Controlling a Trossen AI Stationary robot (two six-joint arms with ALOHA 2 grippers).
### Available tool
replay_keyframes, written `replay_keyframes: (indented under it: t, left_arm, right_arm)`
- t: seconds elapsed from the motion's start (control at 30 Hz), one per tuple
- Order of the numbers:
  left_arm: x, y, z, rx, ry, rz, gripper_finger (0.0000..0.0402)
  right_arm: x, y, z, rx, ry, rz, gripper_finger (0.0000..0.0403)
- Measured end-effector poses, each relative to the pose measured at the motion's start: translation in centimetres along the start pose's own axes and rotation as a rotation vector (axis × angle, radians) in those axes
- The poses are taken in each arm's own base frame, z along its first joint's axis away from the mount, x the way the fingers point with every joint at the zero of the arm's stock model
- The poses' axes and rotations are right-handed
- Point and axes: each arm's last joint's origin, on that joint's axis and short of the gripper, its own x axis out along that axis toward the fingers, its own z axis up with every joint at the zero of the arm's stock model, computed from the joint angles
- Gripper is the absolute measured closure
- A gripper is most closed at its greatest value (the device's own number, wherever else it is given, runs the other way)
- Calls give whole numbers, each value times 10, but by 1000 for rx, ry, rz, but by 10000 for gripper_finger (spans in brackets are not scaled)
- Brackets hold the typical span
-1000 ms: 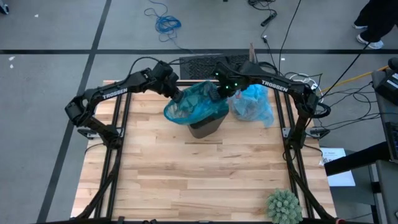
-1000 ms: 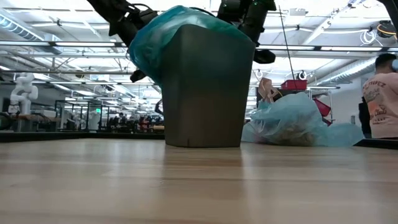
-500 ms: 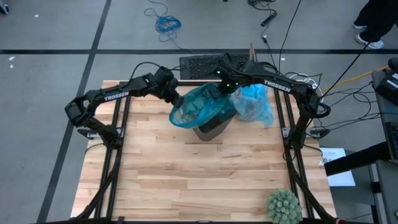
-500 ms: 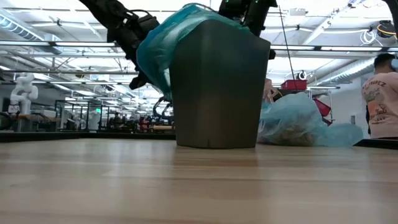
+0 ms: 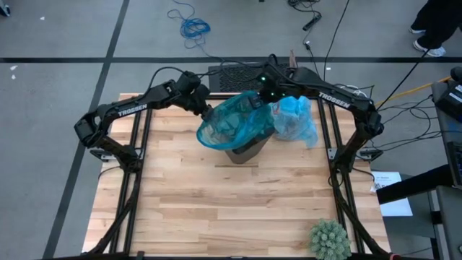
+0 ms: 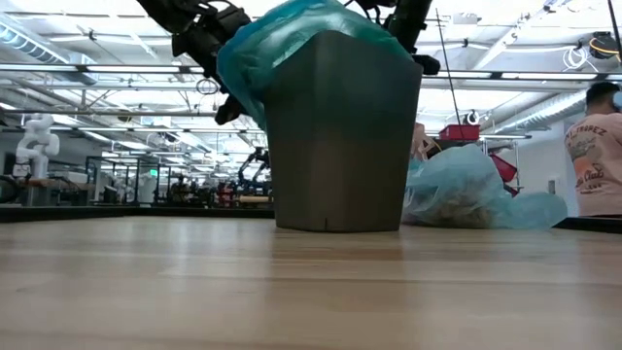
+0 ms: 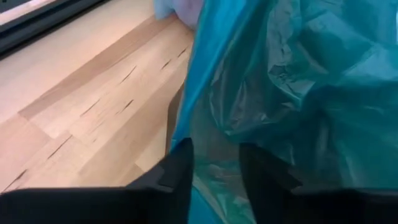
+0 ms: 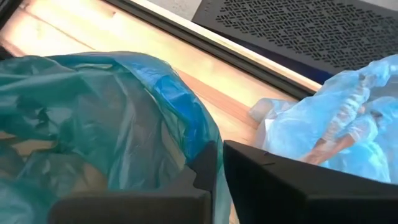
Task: Place trash/remove bag and relplace
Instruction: Insert the dark blue trash bag into the trash bin
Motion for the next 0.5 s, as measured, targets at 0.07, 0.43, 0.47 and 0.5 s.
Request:
replay_keyframes:
  t: [0.07, 0.43, 0.47, 0.5]
  left_arm:
    - [0, 0, -1, -3, 6, 2, 250]
    - [0, 1, -5, -6, 46, 14, 178]
    - [0, 1, -5, -4, 45, 13, 178]
    - [0, 1, -4, -2, 41, 9, 178]
  right_arm:
    - [-1, 0, 0, -6, -3, 3, 371]
    - [-1, -7, -5, 30, 97, 3, 275]
    - [-1, -7, -5, 25, 96, 4, 270]
    - [-2, -7, -5, 22, 93, 6, 267]
